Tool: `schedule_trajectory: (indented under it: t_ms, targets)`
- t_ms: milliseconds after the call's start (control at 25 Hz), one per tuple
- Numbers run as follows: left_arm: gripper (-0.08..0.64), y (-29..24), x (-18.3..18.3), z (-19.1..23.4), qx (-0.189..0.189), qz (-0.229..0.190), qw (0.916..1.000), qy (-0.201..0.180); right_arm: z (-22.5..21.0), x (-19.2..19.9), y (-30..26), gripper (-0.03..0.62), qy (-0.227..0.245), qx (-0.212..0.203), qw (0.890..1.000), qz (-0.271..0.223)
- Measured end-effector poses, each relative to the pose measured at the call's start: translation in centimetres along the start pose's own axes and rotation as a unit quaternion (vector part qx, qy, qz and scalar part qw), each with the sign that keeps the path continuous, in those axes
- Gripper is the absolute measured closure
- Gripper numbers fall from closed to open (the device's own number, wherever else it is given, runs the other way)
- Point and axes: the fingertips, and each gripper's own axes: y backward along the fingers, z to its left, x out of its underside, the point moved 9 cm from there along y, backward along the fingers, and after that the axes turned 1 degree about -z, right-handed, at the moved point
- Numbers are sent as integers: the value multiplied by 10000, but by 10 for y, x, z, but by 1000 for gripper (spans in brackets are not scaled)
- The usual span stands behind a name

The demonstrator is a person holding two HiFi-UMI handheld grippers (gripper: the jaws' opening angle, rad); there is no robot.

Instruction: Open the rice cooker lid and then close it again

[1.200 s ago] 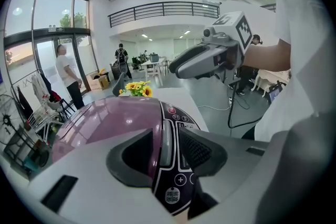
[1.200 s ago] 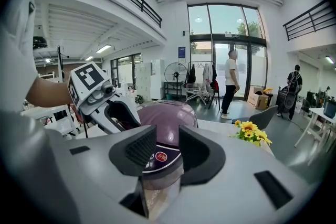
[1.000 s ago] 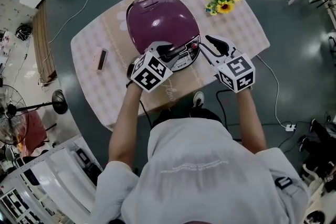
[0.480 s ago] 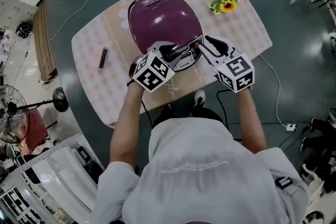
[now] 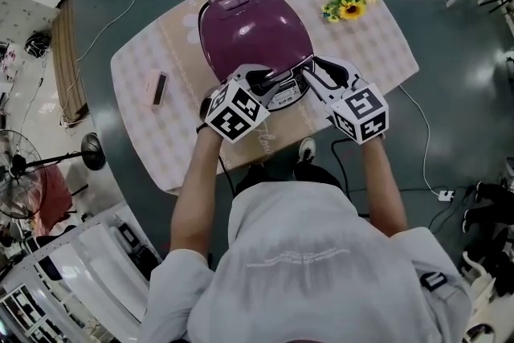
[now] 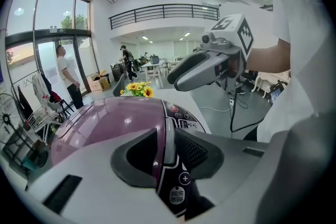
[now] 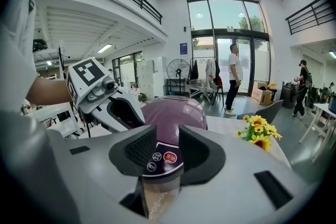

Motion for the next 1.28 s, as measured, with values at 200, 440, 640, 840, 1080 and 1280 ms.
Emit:
schedule_trajectory:
  t_ms: [200,440,640,840,1080,1280]
  targets:
    - [442,1,0,0,-6,-38,10000,-2,-1,1,3,443,-1,48,10000,-7]
    - [443,0,6,6,-16,-194,9992,354,-7,-14,7,451,127,157,9996,-214]
    - [443,11,7,16,-44,-812,9906,1099,-14,-33,14,456,352,294,9981,-417]
    - [443,27,2,30,-434,-1094,9863,1156,-26,-49,20,468,497,458,9959,-609]
    - [454,51,-10,56,-1362,-1635,9706,1127,-37,-66,24,475,633,594,9925,-862]
    - [491,75,-19,69,-1919,-1941,9562,1055,-40,-85,29,530,788,675,9881,-1138]
